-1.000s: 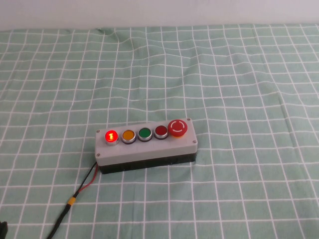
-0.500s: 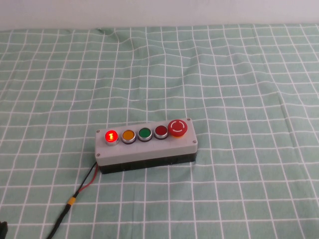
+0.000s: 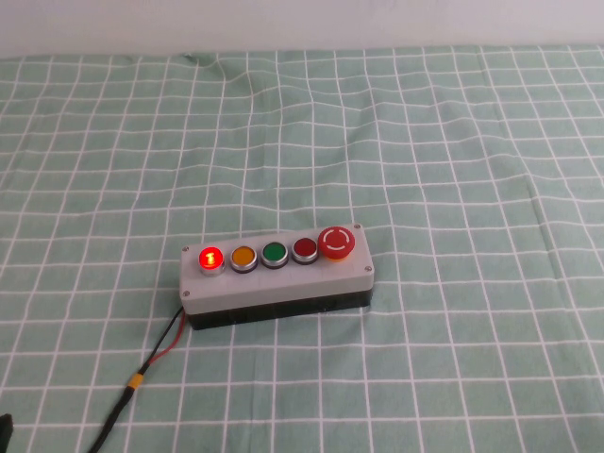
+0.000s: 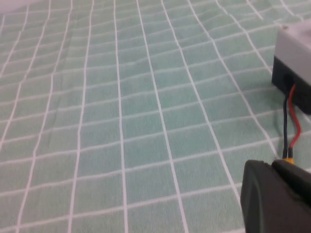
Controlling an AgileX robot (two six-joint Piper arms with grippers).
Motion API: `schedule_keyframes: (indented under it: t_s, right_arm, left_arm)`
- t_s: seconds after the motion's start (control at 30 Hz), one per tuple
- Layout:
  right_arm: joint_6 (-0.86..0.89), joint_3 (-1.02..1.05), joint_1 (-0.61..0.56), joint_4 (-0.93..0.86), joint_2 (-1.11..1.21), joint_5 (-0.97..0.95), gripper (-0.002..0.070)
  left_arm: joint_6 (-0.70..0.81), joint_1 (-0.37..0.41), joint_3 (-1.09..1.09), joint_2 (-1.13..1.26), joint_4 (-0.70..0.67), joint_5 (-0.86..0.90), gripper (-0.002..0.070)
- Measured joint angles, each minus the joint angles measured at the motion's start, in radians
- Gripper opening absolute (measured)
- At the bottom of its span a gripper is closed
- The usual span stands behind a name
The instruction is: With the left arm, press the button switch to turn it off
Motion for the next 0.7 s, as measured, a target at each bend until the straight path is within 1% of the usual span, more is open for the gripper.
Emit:
schedule_keyframes:
  t_s: [0.1, 0.2, 0.27, 0.43, 0.5, 0.57, 0.7]
  right_arm:
    - [0.000, 0.000, 0.000, 0.000, 0.000, 0.000, -0.0017]
    - [0.000, 0.000, 0.000, 0.000, 0.000, 0.000, -0.0017]
    - [0.000, 0.000, 0.000, 0.000, 0.000, 0.000, -0.0017]
    - [0.000, 0.000, 0.000, 0.000, 0.000, 0.000, -0.0017]
    - [0.000, 0.000, 0.000, 0.000, 0.000, 0.000, -0.0017]
    - [0.000, 0.000, 0.000, 0.000, 0.000, 0.000, -0.0017]
    - [0.000, 0.000, 0.000, 0.000, 0.000, 0.000, -0.0017]
  left_arm:
    - [0.000, 0.000, 0.000, 0.000, 0.000, -0.044, -0.0002]
    - [0.000, 0.000, 0.000, 0.000, 0.000, -0.126, -0.0003]
    - [0.000, 0.000, 0.000, 0.000, 0.000, -0.200, -0.0002]
    - [-0.007, 0.000, 0.000, 0.000, 0.000, -0.451, -0.0002]
    - [-0.008, 0.000, 0.000, 0.000, 0.000, -0.513, -0.0002]
    - [-0.008, 0.000, 0.000, 0.000, 0.000, -0.543, -0.0002]
    - [-0.010, 0.000, 0.000, 0.000, 0.000, -0.544, -0.0002]
